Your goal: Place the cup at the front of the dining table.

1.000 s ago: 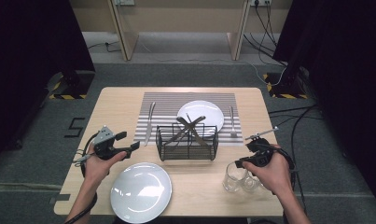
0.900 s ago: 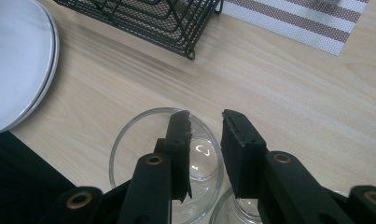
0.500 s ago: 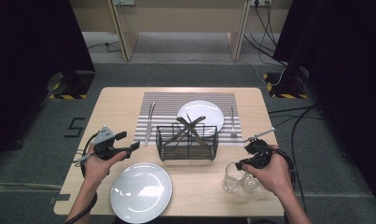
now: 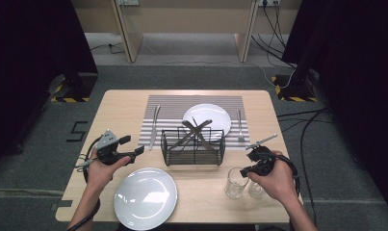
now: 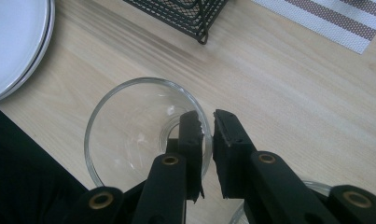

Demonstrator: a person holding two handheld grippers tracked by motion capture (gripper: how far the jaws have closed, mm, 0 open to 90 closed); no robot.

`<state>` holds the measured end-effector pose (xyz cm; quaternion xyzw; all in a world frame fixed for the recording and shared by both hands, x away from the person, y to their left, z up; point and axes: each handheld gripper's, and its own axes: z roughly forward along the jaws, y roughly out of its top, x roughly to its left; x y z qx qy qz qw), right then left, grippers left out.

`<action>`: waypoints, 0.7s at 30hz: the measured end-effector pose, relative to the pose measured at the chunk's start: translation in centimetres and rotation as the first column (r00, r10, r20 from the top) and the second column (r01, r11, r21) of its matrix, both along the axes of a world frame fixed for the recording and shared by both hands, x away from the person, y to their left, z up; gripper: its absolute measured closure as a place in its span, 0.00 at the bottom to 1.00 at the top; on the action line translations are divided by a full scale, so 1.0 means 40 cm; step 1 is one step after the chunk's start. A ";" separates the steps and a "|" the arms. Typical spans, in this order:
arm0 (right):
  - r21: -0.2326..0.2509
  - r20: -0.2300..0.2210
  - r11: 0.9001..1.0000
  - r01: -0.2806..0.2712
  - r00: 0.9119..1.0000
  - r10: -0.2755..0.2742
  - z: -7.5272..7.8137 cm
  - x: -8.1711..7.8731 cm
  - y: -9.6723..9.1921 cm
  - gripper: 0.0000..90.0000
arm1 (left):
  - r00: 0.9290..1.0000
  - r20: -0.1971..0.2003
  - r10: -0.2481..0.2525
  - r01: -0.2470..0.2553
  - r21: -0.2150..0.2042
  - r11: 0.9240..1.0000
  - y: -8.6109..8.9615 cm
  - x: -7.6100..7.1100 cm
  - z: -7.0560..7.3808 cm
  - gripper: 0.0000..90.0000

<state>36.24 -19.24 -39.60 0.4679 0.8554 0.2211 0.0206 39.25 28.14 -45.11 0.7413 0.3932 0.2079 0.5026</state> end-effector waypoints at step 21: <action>-0.011 0.003 0.999 -0.039 0.999 0.039 0.001 0.014 0.061 0.91 | 1.000 0.003 0.001 -0.001 -0.001 1.000 0.002 -0.002 0.003 0.26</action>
